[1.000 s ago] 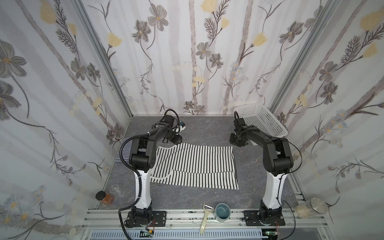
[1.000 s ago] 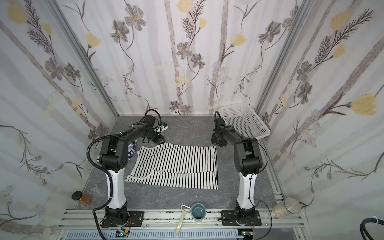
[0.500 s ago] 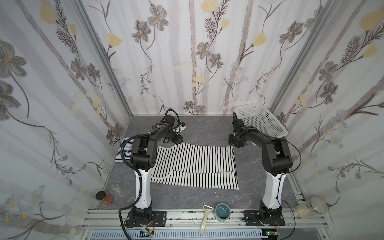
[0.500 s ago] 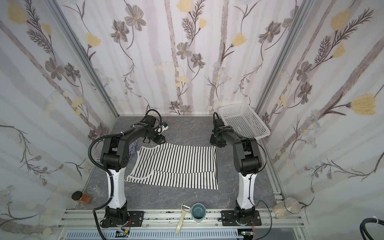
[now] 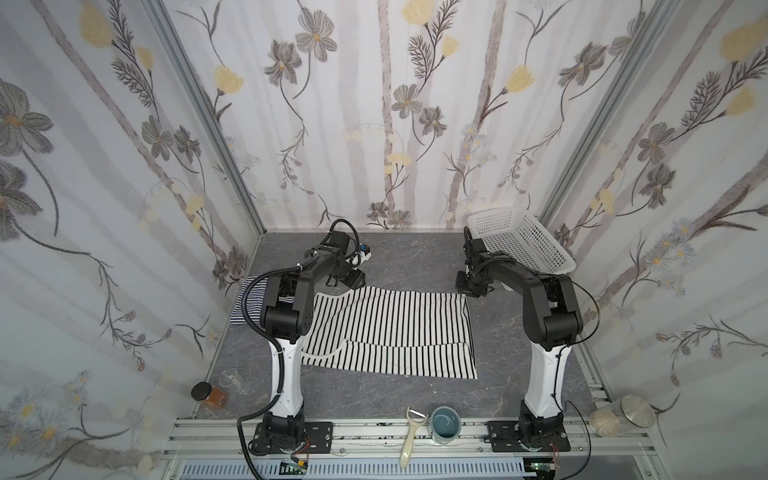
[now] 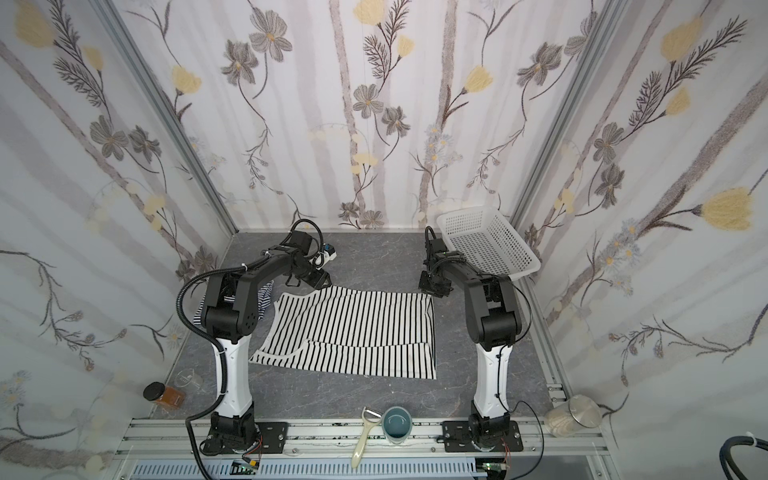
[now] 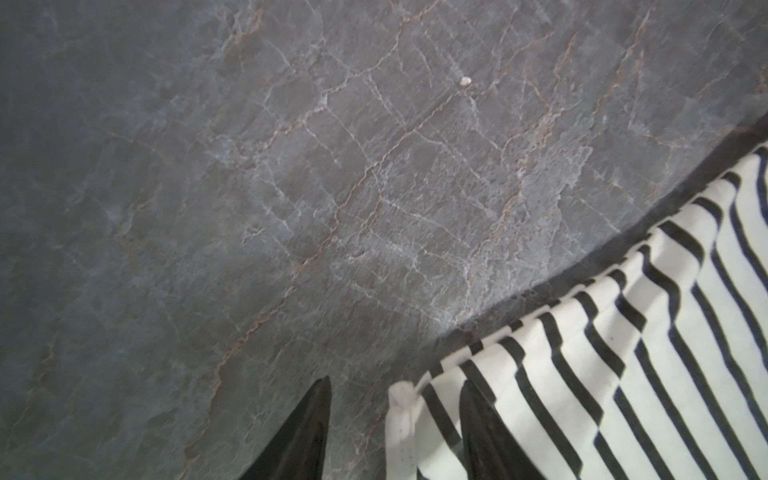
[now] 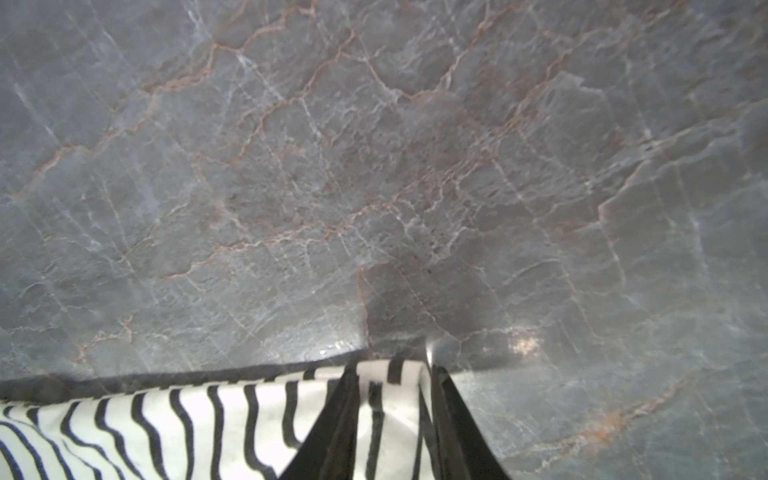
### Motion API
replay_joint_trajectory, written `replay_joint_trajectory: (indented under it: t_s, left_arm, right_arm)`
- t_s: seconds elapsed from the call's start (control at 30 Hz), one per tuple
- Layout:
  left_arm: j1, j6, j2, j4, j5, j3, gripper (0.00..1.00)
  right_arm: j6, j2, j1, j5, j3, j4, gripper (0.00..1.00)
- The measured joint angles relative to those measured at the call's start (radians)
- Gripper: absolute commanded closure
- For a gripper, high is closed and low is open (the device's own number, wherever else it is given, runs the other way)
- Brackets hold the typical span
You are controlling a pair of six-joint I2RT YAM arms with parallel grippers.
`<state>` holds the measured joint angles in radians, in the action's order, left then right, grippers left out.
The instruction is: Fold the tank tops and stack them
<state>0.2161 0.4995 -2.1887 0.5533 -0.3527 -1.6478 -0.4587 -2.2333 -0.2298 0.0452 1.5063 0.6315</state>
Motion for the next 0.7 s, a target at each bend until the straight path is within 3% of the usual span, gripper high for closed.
replay_joint_trajectory:
  t_s: [0.4,0.7]
  left_arm:
    - [0.000,0.002,0.001,-0.013,-0.006,0.030,0.48]
    - [-0.002,0.005,0.002,-0.026,-0.003,0.032,0.52]
  right_arm:
    - [0.000,-0.019,0.000,0.031,0.018,0.000,0.98]
    - [-0.003,0.074,-0.006,0.035,-0.013,-0.008,1.00]
